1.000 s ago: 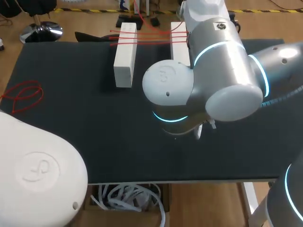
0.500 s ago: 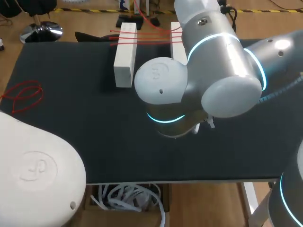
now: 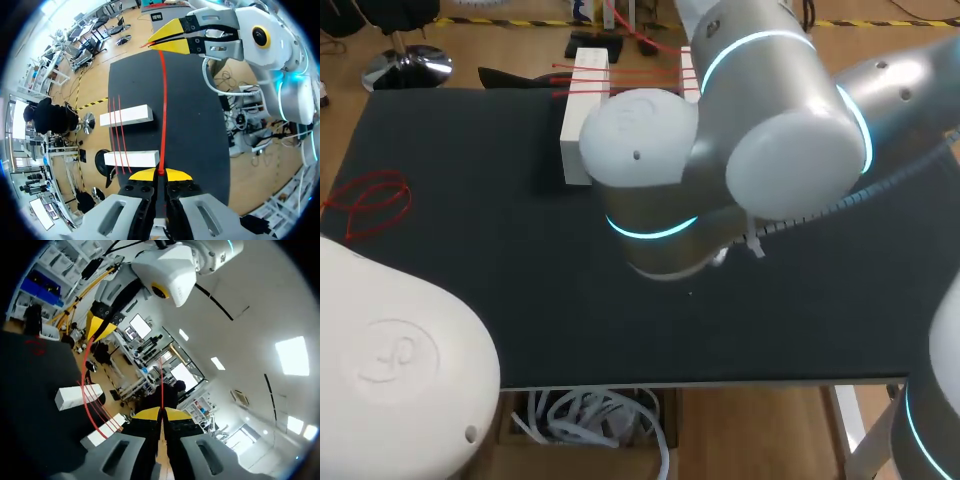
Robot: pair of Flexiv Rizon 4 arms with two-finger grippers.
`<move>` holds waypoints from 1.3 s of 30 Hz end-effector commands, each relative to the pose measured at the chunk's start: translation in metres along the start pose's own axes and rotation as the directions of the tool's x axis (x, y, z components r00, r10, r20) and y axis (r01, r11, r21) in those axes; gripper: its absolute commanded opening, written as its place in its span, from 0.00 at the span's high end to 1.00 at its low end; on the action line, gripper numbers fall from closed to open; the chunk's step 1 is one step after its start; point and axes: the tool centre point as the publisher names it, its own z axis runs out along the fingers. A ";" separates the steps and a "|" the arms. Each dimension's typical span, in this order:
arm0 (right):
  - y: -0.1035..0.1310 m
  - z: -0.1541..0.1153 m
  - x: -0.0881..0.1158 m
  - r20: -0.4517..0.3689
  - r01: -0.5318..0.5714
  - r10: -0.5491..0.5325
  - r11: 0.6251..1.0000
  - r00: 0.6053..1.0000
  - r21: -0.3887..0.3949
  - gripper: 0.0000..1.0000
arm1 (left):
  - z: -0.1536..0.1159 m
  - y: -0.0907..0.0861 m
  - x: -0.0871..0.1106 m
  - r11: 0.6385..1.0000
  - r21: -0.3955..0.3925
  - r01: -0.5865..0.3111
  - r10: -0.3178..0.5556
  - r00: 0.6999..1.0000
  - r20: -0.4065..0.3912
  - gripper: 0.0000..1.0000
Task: Grab the tape and strap the tape.
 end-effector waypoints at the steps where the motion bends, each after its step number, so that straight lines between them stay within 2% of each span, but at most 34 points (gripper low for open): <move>1: 0.010 -0.003 -0.001 -0.003 0.123 -0.124 0.985 0.992 0.117 1.00 | -0.001 0.000 0.000 1.000 -0.003 0.001 -0.001 1.000 0.000 1.00; 13: 0.010 -0.003 -0.001 -0.003 0.123 -0.124 0.985 0.992 0.117 1.00 | -0.001 0.000 0.000 1.000 -0.003 0.001 -0.001 1.000 0.000 1.00; 21: 0.027 0.001 0.019 -0.016 0.338 -0.338 0.936 0.941 0.093 1.00 | -0.001 0.000 0.000 1.000 -0.003 0.001 -0.001 1.000 0.000 1.00; 28: 0.029 -0.002 0.034 0.004 0.492 -0.493 0.868 0.870 0.070 1.00 | -0.001 0.000 0.000 1.000 -0.003 0.001 -0.001 1.000 0.000 1.00; 32: 0.029 -0.001 0.039 0.031 0.545 -0.547 0.836 0.836 0.066 1.00 | -0.001 0.000 0.000 1.000 -0.003 0.001 -0.001 1.000 0.000 1.00; 39: 0.029 0.000 0.047 0.043 0.555 -0.559 0.828 0.828 0.074 1.00 | -0.001 0.000 0.000 1.000 -0.003 0.001 -0.001 1.000 0.000 1.00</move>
